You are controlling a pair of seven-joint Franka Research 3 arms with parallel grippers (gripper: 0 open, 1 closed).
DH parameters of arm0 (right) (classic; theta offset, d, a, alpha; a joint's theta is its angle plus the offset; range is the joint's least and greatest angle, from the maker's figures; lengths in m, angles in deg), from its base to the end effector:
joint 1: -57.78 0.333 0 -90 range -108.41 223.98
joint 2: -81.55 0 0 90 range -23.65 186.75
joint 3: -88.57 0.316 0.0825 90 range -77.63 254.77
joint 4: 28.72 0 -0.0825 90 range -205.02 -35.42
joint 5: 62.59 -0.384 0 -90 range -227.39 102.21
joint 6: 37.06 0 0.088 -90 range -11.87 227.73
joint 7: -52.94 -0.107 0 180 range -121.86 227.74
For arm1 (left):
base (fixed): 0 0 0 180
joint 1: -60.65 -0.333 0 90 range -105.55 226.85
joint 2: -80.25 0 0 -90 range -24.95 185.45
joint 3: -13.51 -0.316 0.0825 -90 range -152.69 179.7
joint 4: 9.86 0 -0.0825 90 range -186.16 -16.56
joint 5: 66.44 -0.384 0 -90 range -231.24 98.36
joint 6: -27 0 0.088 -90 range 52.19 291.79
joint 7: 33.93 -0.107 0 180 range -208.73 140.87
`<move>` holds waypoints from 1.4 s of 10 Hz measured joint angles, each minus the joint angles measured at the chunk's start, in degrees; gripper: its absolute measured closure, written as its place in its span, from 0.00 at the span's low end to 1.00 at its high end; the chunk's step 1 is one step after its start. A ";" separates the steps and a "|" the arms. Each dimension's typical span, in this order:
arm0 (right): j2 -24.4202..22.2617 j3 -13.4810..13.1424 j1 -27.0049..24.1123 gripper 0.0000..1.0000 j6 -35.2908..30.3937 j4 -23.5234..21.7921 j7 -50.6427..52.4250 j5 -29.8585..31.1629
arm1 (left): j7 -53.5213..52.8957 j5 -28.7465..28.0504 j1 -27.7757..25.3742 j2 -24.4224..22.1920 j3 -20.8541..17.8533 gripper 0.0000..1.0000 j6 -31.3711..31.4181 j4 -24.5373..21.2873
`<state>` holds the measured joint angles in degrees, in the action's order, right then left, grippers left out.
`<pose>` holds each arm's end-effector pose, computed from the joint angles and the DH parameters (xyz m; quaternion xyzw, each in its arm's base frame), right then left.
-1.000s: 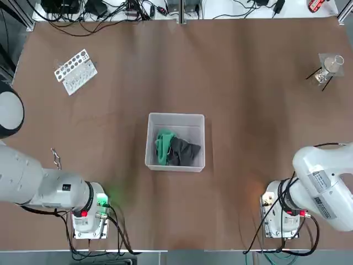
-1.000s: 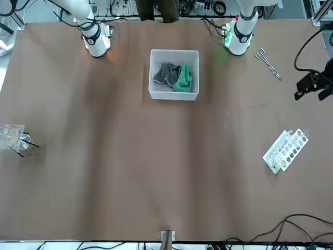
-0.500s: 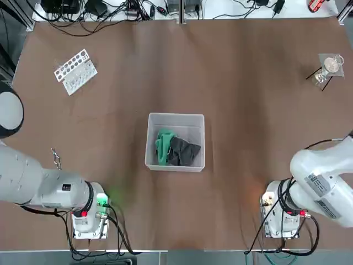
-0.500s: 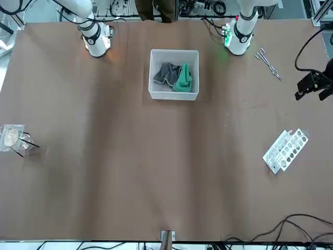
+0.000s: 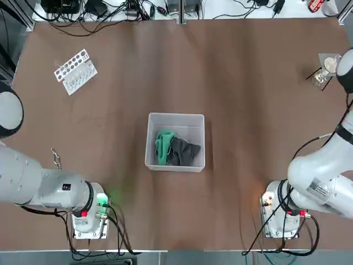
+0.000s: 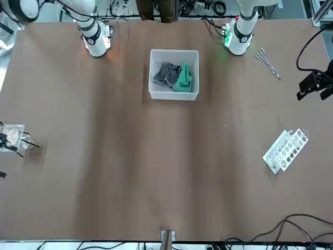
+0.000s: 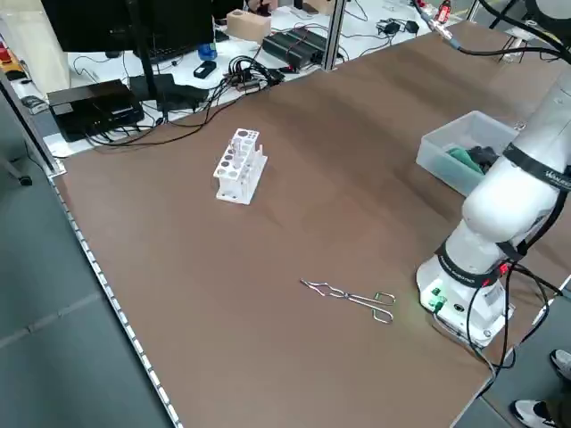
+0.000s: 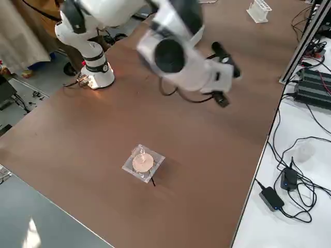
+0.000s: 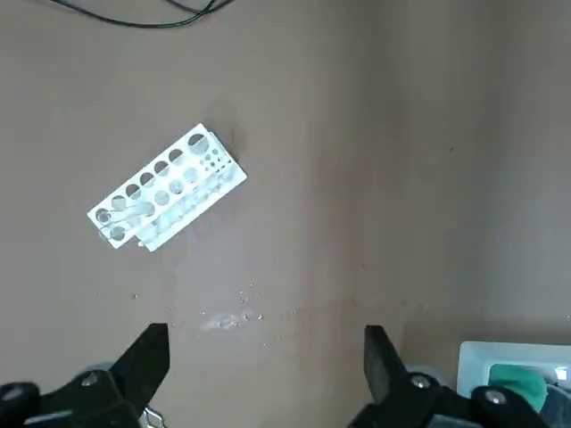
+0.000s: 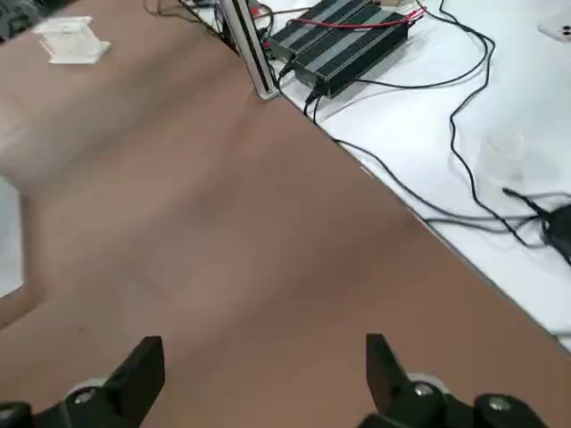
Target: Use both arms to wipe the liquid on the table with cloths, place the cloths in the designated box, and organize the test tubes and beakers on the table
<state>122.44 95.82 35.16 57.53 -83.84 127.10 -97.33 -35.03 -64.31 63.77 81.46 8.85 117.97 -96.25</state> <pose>0.7266 -0.1766 0.4754 -0.8397 -0.4260 -0.2329 0.2432 0.5634 0.0107 0.6442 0.9994 0.0036 0.0298 0.0170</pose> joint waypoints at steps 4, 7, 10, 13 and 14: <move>-1.35 -2.72 11.41 0.00 9.40 -9.19 -19.49 9.15 | 0.13 0.00 0.08 -0.09 0.06 0.03 -0.40 -0.01; -13.26 -12.21 20.47 0.00 12.31 -21.64 -40.11 18.12 | 0.18 0.00 0.10 -0.44 0.11 0.03 -1.10 0.01; -26.88 -13.12 21.40 0.00 6.70 -30.91 -59.98 28.49 | 0.20 0.00 0.09 -0.68 0.12 0.03 -1.14 0.01; -37.69 -11.50 21.61 0.00 -3.14 -31.95 -64.79 31.50 | 0.24 0.00 -0.13 -0.75 0.07 0.04 -1.17 -0.03; -38.90 -10.84 21.97 0.00 -3.36 -32.03 -65.22 32.91 | 0.25 0.00 -0.24 -0.75 0.01 0.03 -1.17 -0.04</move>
<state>83.54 84.99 57.13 54.16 -115.87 61.88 -64.42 -34.78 -64.31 63.52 80.71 8.86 116.80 -96.28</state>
